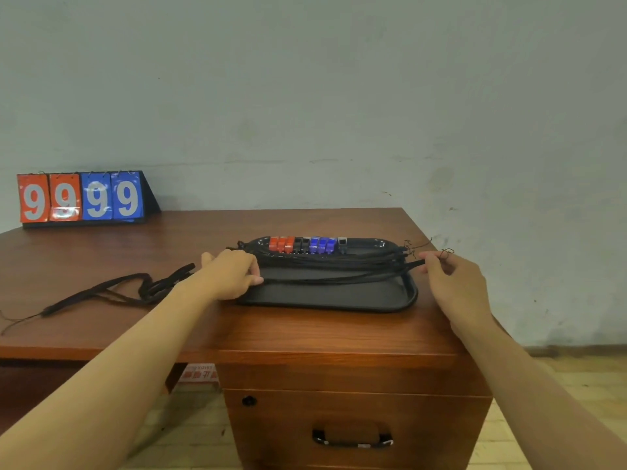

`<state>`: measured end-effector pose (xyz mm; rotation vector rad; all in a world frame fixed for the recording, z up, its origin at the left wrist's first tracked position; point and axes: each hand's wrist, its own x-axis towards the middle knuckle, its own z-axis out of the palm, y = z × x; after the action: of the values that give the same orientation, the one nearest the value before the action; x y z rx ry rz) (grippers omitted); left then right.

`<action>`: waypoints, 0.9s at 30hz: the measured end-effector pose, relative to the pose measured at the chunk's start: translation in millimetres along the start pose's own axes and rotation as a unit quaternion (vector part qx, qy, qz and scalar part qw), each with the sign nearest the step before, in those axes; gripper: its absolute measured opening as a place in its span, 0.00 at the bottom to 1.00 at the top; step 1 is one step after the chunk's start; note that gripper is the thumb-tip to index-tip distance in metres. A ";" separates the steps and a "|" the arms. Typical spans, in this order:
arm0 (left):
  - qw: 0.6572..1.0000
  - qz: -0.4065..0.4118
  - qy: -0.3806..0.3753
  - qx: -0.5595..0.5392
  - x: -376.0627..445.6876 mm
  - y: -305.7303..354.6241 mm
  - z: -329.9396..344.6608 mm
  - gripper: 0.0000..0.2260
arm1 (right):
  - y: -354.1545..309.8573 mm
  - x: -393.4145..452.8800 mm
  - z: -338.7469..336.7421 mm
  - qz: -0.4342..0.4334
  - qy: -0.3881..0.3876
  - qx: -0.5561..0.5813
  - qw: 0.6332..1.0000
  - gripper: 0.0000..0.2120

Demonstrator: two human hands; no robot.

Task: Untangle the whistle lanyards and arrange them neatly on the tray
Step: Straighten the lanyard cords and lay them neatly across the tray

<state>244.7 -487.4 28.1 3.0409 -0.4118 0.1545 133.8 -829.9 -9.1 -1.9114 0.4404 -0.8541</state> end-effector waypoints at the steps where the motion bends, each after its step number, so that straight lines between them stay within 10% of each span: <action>1: 1.000 0.002 0.009 0.005 0.3 -1.2 1.3 0.06 | -0.2 0.1 0.2 0.003 0.000 0.000 1.000 0.10; 9: 0.981 0.017 0.166 -0.101 -0.9 -58.1 -5.2 0.02 | 0.9 6.9 2.1 -0.041 -0.057 -0.034 0.997 0.07; 27: 0.973 0.027 0.171 -0.152 19.4 -86.6 1.8 0.06 | 18.5 51.3 23.8 -0.099 -0.079 -0.168 0.977 0.06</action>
<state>286.7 -409.3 23.7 2.6350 -0.4416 0.5527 187.4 -855.5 -13.1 -2.3492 0.3143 -0.7832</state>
